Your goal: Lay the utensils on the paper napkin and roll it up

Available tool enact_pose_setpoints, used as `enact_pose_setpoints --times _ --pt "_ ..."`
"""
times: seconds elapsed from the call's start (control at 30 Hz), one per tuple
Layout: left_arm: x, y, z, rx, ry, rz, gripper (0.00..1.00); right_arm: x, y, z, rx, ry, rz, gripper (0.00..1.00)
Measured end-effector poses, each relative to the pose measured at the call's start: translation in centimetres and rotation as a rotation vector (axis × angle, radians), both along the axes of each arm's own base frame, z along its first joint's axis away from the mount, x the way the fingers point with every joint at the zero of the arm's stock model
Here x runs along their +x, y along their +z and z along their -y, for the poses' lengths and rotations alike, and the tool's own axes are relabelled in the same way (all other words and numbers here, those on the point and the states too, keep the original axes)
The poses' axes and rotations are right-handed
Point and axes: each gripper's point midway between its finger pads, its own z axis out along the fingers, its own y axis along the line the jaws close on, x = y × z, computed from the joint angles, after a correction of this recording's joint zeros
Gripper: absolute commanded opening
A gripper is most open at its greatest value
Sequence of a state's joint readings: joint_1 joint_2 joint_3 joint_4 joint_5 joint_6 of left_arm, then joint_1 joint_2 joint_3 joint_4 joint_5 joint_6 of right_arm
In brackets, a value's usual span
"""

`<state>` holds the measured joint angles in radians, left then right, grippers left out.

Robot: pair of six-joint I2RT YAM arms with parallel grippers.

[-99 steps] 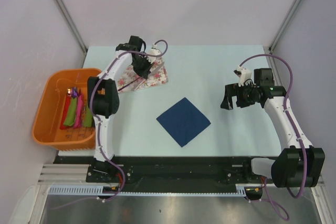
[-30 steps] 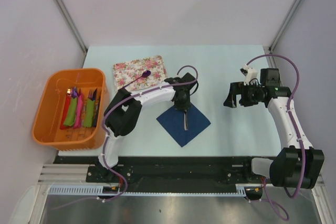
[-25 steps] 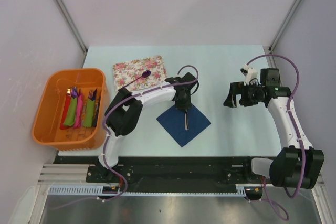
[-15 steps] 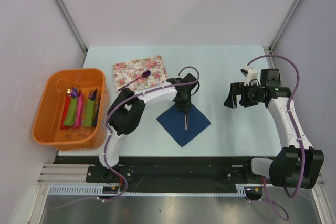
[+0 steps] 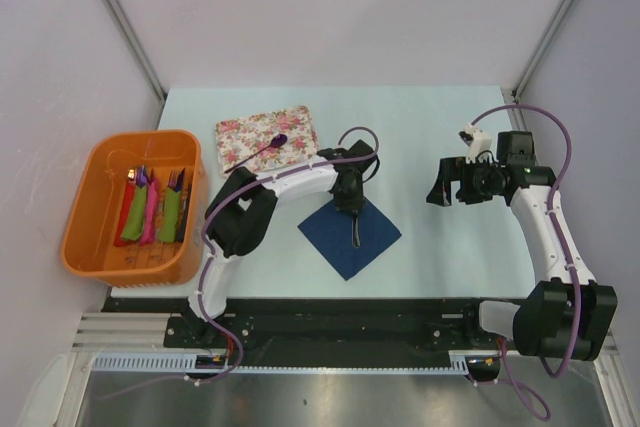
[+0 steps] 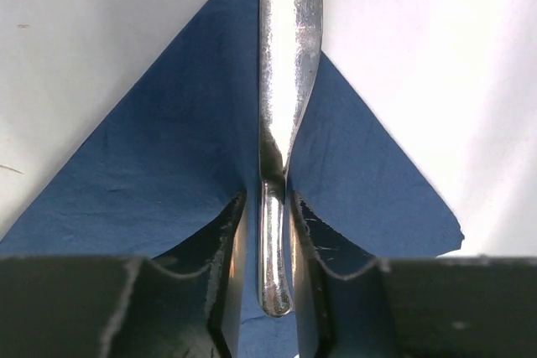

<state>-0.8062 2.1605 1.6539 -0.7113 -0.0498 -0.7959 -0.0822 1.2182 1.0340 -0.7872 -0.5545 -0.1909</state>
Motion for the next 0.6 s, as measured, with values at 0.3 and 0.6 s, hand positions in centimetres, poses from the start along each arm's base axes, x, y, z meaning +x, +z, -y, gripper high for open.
enact_pose_setpoints --times 0.3,0.6 --pt "1.7 3.3 0.3 -0.018 -0.018 0.090 0.44 -0.1 0.2 -0.2 0.011 0.003 0.000 1.00" --pt "5.3 16.9 -4.0 -0.101 -0.160 0.443 0.58 -0.3 0.8 -0.4 0.019 0.009 0.018 1.00"
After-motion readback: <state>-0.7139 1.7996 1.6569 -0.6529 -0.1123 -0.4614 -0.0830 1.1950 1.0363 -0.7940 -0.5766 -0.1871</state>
